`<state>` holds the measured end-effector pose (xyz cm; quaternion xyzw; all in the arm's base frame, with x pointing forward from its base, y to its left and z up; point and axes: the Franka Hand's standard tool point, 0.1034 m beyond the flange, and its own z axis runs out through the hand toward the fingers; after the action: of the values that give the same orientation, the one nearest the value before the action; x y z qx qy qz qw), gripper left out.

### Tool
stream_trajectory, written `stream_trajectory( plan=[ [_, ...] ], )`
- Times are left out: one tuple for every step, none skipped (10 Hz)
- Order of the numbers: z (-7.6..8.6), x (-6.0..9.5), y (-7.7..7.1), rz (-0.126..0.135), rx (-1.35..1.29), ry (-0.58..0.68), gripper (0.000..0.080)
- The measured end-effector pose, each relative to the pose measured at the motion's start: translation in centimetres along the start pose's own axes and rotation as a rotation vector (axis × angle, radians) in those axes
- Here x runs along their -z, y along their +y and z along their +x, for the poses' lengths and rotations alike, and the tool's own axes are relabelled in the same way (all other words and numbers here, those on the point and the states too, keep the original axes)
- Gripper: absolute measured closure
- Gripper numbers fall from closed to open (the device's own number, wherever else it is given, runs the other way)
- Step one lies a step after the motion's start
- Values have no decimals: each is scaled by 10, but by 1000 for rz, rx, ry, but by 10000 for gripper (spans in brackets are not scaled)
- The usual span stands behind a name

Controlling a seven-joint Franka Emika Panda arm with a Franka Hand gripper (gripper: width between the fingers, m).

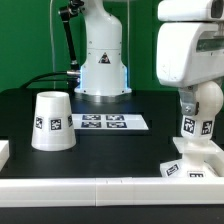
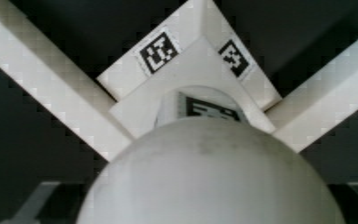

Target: Assemble lamp

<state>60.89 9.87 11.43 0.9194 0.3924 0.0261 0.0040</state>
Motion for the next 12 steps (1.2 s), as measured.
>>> stream_trajectory(
  plan=[
    [0,0,0,2,-117,7,222],
    [1,0,1,3,-202,15,222],
    [1,0,0,5,-261,15,222],
    [2,0,-1,12,-375,18,222],
    [2,0,-1,13,-411,18,222],
    [3,-1,-2,16,-498,18,222],
    [3,-1,-3,19,-560,18,222],
    [3,-1,-2,23,-623,24,222],
    [2,-1,-2,22,-733,36,222],
    [2,-1,-2,24,-805,42,222],
    [1,-1,-2,28,-935,44,222],
    [0,-1,-1,31,-1029,42,222]
  ],
)
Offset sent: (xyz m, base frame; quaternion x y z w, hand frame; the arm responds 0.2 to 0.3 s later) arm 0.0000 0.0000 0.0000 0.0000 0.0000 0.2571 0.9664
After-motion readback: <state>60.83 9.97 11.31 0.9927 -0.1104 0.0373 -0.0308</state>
